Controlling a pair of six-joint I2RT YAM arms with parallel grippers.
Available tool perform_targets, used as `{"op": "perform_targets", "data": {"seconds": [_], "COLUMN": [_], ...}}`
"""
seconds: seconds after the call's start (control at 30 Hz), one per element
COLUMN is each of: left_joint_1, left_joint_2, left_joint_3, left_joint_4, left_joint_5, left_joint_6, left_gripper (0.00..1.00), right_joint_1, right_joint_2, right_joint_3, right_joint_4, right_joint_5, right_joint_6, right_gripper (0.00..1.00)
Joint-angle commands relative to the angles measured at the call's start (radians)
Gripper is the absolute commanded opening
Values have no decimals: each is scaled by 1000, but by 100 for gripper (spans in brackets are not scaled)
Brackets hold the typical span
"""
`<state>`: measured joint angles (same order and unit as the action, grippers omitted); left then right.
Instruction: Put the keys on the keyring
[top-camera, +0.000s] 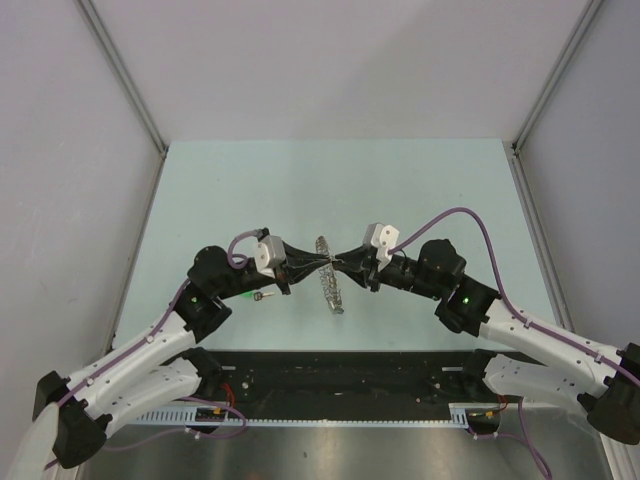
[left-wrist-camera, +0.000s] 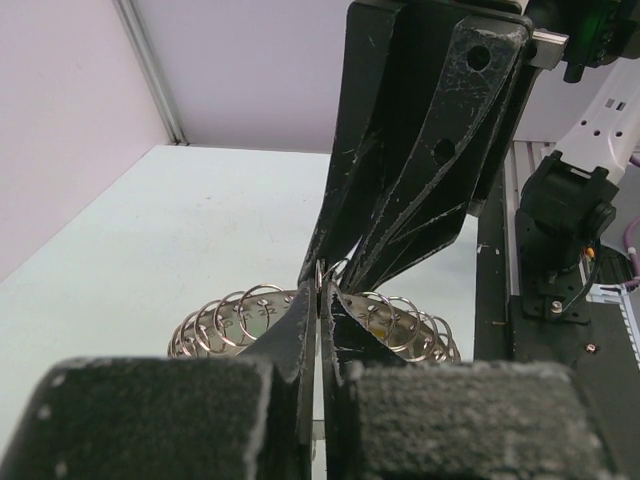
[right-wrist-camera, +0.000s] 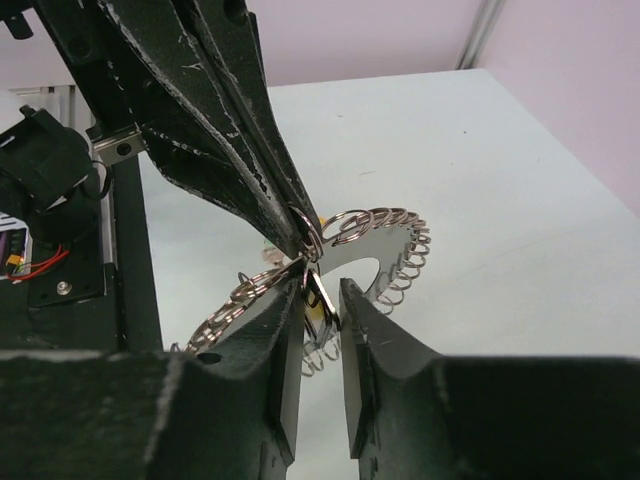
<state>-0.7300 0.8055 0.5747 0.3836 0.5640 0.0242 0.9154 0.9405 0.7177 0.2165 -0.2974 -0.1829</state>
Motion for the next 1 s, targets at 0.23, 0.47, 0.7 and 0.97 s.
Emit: {"op": "perform_targets", "data": {"seconds": [0.23,0.47,0.7,0.97], "left_joint_1": [3,38,113,115], "left_joint_2": [-6,13,124,210], "left_joint_3": [5,89,224,312], "left_joint_4": [89,-122,-375,-574], "left_joint_5": [20,79,281,436], "left_joint_6": [-44,72,198,339], "left_gripper": [6,29,44,54], "right_joint_1": [7,8,20,69], "right_joint_2": [-19,-16,9,67], "right_joint_3": [12,114,210,302], "right_joint_4": [-6,-250,-460,-611], "right_joint_5": [-9,-19,-11,-25], "right_joint_6": [-65,-191,-293,-362], "right_gripper": [0,0,0,0]}}
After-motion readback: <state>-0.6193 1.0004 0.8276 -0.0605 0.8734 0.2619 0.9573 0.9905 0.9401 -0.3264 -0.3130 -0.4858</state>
